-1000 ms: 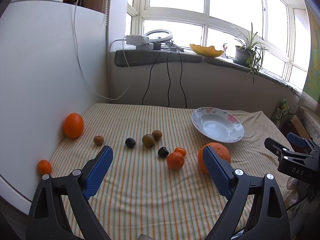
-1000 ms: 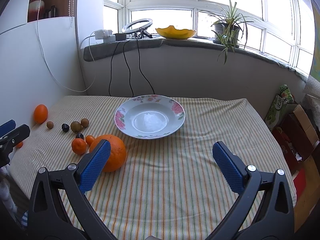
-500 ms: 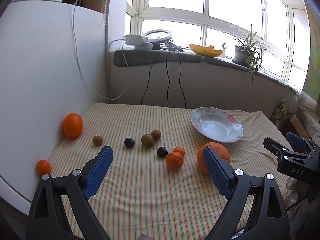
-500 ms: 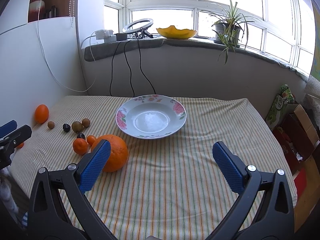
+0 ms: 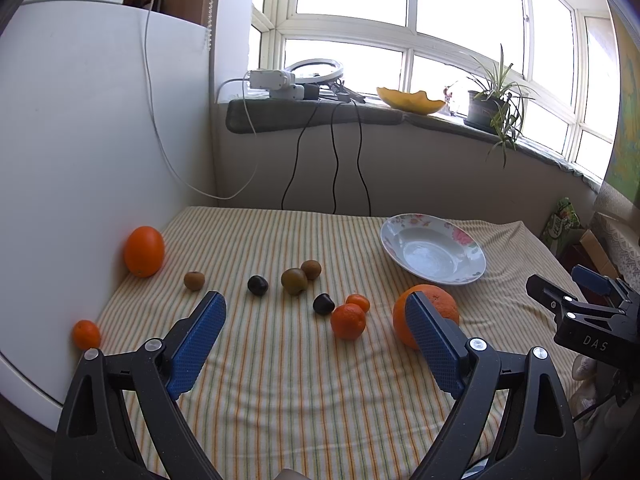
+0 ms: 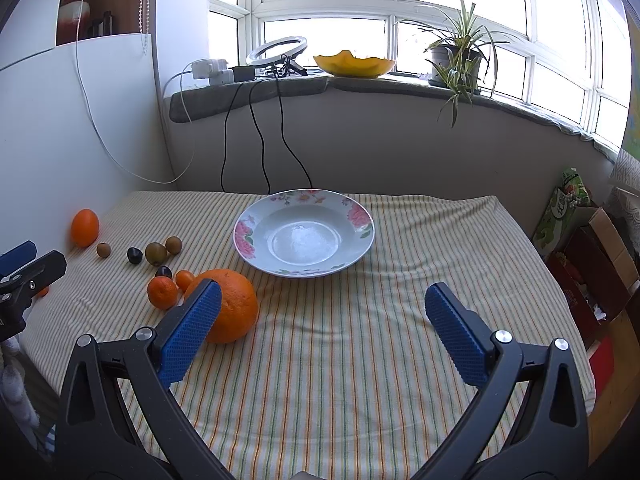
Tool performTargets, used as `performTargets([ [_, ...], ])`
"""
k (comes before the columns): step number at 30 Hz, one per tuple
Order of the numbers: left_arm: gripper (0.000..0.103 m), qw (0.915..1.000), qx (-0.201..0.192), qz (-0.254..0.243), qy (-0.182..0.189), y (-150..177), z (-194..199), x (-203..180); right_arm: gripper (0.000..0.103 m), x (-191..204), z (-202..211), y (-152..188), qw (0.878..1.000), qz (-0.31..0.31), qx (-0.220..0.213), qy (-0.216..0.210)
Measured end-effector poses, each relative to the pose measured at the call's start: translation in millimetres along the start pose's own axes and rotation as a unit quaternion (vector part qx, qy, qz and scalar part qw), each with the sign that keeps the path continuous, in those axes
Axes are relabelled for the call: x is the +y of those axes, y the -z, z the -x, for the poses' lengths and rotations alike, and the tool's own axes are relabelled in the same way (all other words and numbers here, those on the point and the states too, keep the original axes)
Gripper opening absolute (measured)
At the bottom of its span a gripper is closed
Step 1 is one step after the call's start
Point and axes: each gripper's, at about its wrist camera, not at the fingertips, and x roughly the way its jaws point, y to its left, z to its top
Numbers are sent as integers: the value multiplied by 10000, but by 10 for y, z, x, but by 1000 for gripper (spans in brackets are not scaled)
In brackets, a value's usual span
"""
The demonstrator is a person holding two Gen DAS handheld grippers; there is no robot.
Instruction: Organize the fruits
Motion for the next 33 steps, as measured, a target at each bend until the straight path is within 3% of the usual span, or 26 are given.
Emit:
performTargets([
  [33,91,9998,142,35,105,22,-106,-16,103,-27,-82,23,9999,-33,86,-99],
])
